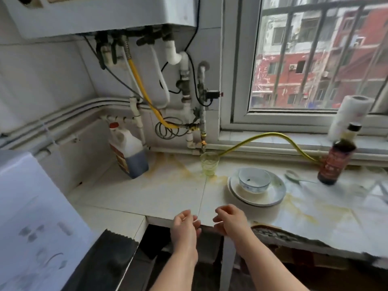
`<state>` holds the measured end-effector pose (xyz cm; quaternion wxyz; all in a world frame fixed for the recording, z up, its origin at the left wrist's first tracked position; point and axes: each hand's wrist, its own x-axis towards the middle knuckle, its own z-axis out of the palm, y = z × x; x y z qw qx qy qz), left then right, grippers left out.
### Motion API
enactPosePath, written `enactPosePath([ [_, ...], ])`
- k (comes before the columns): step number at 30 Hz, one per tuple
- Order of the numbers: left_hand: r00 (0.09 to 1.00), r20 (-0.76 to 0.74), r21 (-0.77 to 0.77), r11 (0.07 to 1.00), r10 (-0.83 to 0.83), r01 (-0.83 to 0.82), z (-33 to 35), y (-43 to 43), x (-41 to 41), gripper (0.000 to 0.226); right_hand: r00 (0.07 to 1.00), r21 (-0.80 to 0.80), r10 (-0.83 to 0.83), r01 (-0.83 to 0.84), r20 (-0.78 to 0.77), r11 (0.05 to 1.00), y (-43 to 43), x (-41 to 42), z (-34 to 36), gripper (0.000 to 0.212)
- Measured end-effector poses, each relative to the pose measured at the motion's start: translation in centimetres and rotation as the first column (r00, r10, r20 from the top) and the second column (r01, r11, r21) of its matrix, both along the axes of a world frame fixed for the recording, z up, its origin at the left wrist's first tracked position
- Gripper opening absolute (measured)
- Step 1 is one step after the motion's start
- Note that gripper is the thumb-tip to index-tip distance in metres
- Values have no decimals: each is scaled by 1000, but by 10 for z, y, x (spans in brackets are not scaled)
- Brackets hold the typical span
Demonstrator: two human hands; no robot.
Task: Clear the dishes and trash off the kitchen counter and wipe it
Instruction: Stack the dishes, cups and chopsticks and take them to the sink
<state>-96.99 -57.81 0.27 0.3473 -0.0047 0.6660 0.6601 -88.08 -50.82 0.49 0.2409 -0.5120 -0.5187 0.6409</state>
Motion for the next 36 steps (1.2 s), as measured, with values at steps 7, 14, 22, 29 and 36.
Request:
enactPosePath([
  [7, 985, -80, -13, 989, -151, 150, 8, 96, -32, 12, 991, 60, -131, 130, 16, 990, 84, -13, 11, 11],
  [14, 949, -178, -103, 964, -261, 245, -4, 175, -72, 28, 976, 18, -218, 218, 7, 976, 132, -27, 0, 13],
  [22, 797, -442, -423, 879, -412, 219, -14, 230, -88, 68, 953, 29, -301, 301, 27, 953, 175, 3, -4, 12],
  [29, 619, -523, -584, 775, -586, 240, -19, 259, -87, 90, 952, 48, -304, 302, 36, 952, 209, 36, 0, 12],
  [36, 568, -493, -694, 691, -659, 201, -32, 280, -82, 93, 964, 38, -265, 264, 37, 964, 238, 66, -3, 12],
])
